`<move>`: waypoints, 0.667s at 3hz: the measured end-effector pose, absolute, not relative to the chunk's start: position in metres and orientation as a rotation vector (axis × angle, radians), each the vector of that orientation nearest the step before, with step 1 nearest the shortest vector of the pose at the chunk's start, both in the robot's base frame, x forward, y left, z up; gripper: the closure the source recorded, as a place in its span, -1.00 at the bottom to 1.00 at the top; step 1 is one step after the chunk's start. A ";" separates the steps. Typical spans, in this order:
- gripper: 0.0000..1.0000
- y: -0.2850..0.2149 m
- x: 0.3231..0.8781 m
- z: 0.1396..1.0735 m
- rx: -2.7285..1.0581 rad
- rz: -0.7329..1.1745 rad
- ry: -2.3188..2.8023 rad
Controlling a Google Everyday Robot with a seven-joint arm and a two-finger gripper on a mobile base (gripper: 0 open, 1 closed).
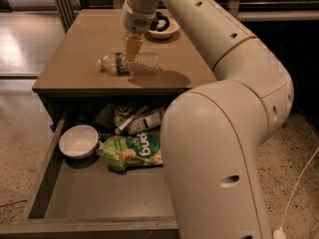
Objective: Place water bottle into top drawer
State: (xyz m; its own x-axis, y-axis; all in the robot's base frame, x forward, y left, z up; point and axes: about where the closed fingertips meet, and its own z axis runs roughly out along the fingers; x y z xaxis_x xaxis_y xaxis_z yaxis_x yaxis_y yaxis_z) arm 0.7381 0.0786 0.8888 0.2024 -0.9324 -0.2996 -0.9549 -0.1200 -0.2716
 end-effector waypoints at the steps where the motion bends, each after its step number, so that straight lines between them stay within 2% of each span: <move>1: -0.86 0.079 0.738 0.889 -2.085 0.077 1.759; 2: -1.00 0.079 0.738 0.889 -2.085 0.077 1.759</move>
Offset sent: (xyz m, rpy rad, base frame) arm 0.0000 0.0000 0.0000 0.0000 0.0000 0.0000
